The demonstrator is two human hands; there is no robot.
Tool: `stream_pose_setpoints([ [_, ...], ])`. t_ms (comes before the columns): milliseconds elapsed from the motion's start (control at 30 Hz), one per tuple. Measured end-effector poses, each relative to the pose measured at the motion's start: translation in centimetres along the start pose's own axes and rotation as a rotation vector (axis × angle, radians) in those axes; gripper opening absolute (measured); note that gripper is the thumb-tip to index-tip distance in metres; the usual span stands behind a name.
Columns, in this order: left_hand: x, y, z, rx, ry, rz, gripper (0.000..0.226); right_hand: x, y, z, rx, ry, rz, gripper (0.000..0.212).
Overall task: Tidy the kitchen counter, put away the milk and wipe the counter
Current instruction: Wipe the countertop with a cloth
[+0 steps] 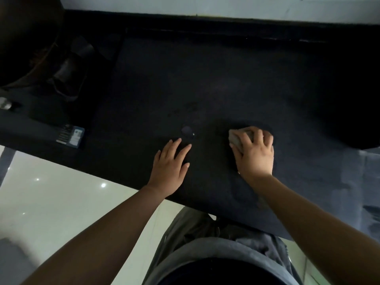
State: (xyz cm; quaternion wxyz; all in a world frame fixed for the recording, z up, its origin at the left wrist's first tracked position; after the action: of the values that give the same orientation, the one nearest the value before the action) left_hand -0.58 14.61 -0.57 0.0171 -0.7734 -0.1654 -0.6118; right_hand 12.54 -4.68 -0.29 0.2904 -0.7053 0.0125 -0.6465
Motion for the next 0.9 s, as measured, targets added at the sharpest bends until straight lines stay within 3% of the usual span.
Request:
stream_pose_setpoints([
  [100, 0.2, 0.1, 0.1, 0.007, -0.004, -0.006, 0.052, -0.7, -1.5, 2.5, -0.136, -0.001, 0.010, 0.036],
  [200, 0.5, 0.0, 0.3, 0.006, 0.001, -0.021, 0.052, -1.3, -2.9, 3.6, -0.144, -0.027, -0.016, 0.036],
  [400, 2.0, -2.1, 1.6, -0.079, 0.087, -0.074, 0.050, -0.9, -2.2, 0.9, 0.165, -0.072, -0.027, 0.034],
  [467, 2.5, -3.6, 2.5, -0.075, 0.086, -0.074, 0.051, -0.9, -1.4, 0.1, 0.109, -0.063, -0.031, 0.035],
  [733, 3.8, -9.8, 6.3, -0.080, -0.002, 0.087, 0.058, -2.4, -5.6, 3.0, -0.401, 0.143, 0.015, 0.034],
  [800, 4.1, -10.7, 7.0, -0.134, -0.010, 0.117, 0.058, -3.1, -7.2, 3.7, -0.429, 0.149, 0.008, 0.034],
  [900, 3.9, -11.7, 7.1, -0.220, -0.001, 0.138, 0.058, -4.7, -10.1, 3.1, -0.291, 0.124, -0.021, 0.033],
])
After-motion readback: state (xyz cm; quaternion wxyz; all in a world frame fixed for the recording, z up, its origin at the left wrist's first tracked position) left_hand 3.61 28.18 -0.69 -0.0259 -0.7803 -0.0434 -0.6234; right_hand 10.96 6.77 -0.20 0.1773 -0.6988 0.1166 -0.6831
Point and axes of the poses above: each hand's wrist, its own z-axis towards the middle knuckle, its own x-axis out of the back of the hand, y = z × x, the point moved 3 cm from there along z, towards the middle knuckle, and after that the axes turned 2 degrees about y, right-handed, at the moved point
